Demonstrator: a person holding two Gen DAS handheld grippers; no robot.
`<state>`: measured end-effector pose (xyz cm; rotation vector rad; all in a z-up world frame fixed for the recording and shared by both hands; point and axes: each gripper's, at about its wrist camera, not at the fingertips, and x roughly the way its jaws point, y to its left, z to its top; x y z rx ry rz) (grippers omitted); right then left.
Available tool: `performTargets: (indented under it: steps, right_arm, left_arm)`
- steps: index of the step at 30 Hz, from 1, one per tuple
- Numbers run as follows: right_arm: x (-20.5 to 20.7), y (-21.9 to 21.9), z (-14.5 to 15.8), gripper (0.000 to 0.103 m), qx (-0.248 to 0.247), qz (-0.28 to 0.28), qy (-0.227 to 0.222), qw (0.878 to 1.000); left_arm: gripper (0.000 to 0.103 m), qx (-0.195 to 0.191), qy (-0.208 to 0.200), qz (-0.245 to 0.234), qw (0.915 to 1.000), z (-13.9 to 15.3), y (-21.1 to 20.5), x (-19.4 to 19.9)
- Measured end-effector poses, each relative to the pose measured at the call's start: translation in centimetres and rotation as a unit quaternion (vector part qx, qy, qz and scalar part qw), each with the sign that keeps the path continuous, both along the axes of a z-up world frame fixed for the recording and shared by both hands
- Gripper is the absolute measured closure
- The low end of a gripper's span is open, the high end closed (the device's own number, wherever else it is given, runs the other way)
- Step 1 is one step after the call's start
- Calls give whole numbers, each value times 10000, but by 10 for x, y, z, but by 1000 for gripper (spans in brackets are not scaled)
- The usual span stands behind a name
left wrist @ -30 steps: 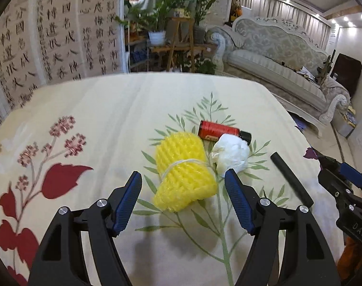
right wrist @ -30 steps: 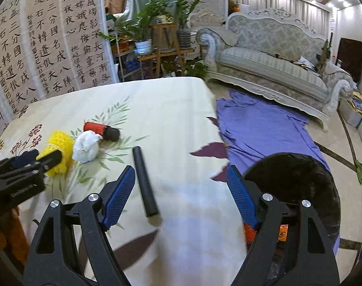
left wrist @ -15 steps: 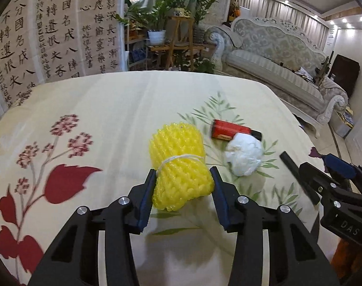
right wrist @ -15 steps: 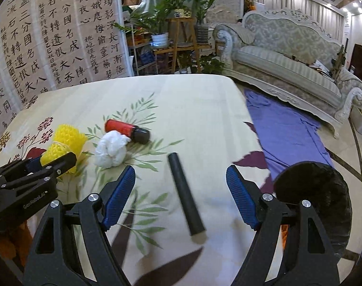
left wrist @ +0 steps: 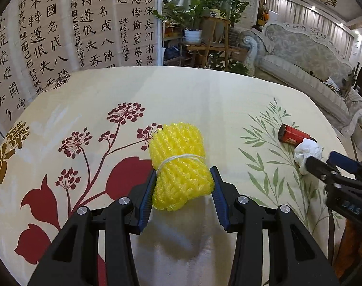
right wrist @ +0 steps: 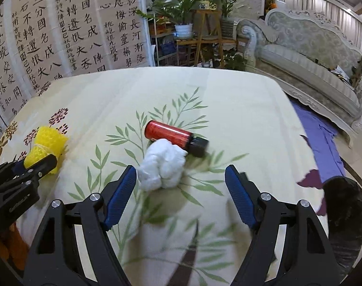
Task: Collect trash
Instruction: 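Grasp the yellow foam net with the left gripper while the right gripper grasps the white tissue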
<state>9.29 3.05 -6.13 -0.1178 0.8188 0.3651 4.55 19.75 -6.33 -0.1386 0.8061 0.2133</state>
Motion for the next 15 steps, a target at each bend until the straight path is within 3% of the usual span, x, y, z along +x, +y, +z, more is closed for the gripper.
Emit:
performTargets:
  steps: [5,8,9,15]
  right_arm:
    - [6,5,-6,44,-27,1,139,9999]
    - [9,7,-9,59,-28,15,245,9997]
    - [9,7,-10,68,-38,6,266,9996]
    - [4,7,-9,71,-21,19,225,9997]
  left_arm:
    - [58,-54,7,-6,10000,-2,0,2]
    - [58,-126,8,-1,9999,-3,2,3]
    - [58,-127,6,-4,9999,-3,2,2]
    - [58,-131,0,-8,9999,-3,2,1]
